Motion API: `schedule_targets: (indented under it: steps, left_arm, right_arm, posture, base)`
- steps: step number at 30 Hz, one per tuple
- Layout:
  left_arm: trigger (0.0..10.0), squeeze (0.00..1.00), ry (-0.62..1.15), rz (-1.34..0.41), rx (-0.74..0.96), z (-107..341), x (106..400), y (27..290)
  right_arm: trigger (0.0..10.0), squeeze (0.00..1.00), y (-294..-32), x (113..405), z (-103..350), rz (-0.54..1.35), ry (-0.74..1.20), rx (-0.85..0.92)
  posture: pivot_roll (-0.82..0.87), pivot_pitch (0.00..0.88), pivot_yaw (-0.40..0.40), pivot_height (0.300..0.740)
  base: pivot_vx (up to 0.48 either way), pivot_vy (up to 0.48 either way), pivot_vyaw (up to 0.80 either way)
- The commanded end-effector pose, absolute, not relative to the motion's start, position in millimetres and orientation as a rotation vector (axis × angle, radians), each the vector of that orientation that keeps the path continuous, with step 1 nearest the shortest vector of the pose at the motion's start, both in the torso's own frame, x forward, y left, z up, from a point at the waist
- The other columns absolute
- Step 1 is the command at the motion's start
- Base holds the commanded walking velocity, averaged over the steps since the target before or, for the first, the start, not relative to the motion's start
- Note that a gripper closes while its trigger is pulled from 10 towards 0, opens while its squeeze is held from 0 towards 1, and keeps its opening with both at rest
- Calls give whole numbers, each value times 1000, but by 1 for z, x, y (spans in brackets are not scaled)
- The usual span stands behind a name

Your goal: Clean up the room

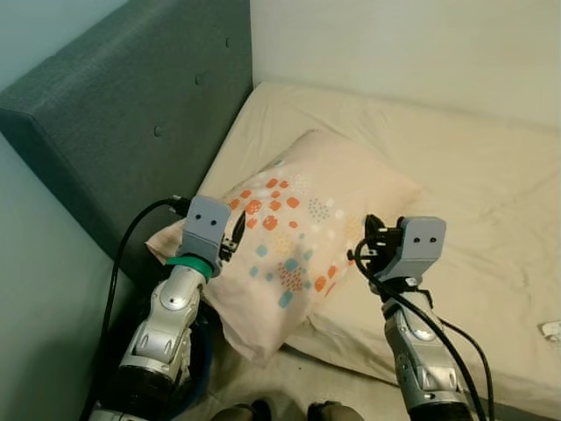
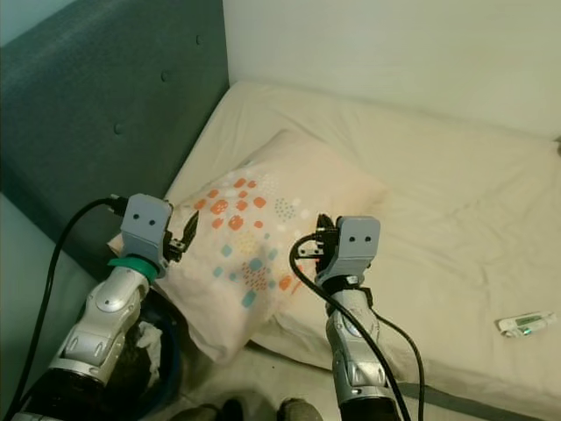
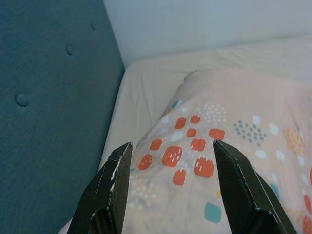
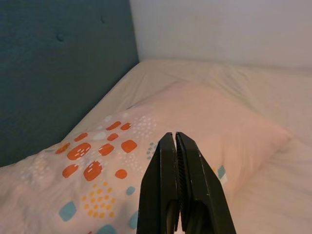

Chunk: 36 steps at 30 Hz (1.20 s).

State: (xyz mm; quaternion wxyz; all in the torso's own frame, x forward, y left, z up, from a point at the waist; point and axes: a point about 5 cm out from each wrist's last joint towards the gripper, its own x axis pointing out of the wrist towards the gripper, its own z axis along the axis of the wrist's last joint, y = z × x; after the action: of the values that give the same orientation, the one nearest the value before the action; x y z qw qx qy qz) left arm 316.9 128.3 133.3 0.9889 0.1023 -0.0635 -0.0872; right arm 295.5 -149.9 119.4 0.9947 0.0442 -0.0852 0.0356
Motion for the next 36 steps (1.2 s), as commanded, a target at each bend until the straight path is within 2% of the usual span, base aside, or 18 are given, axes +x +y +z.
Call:
schedule_targets:
  steps: [1, 5, 25, 36]
  left_arm:
    - [10000, 0, -107, -184, 211, 126, 314, 126]
    - [10000, 0, -103, -181, 213, 126, 314, 127]
    - [10000, 0, -65, -158, 221, 118, 314, 132]
    - [10000, 0, -18, -40, 292, 108, 318, 147]
  right_arm:
    - [10000, 0, -153, 294, 115, 62, -154, 88]
    - [10000, 0, -153, 294, 115, 61, -154, 87]
    - [10000, 0, -151, 293, 113, 66, -146, 97]
    - [10000, 0, -149, 293, 113, 67, -147, 100]
  posture:
    - [-127, 65, 78, 740]
    - [-127, 66, 77, 740]
    - [-124, 75, 82, 740]
    - [-120, 82, 84, 740]
  base:
    - [0, -334, 0]
    - [0, -300, 0]
    - [0, 0, 0]
    - [0, 0, 0]
